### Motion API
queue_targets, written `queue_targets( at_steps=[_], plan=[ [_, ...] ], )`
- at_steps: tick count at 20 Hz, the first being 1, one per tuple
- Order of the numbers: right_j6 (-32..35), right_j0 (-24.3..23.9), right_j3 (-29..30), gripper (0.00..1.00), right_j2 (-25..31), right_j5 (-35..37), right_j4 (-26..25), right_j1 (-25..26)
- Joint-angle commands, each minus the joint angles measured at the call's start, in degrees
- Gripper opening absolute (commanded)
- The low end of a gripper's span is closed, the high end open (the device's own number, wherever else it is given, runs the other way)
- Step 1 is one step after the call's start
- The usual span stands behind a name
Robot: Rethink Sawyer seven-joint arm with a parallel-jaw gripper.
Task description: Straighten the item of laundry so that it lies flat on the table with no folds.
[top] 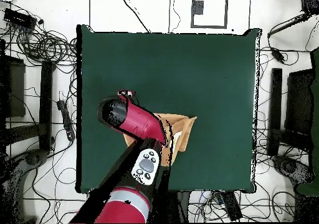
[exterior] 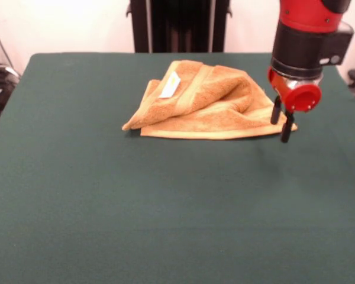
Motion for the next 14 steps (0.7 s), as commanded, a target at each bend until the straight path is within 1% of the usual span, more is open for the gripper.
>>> queue_targets(
  at_steps=[1, 2, 5, 6, 9, 10, 13, 14],
  plan=[
    [2.6, 3.7, -1.2, 1.0, 0.6, 7.7, -6.9, 6.8],
    [2.9, 2.6, -0.9, 0.0, 2.1, 8.4, -6.7, 6.5],
    [-29.1, 0.2, -5.5, 0.0, 5.8, 2.9, -28.9, 6.2],
    [-22.8, 0.9, -4.6, 0.0, 4.8, 2.1, -25.2, 6.7],
    [-17.8, 0.3, -5.3, 0.0, 5.5, 3.8, -28.8, 6.4],
    [-17.5, -0.2, -5.1, 0.0, 6.0, 5.0, -29.7, 5.9],
    [-16.7, -0.9, -7.1, 0.0, 7.0, 6.4, -35.8, 5.6],
    [-18.5, -2.1, -8.2, 0.0, 8.6, 5.9, -37.7, 5.5]
  ],
)
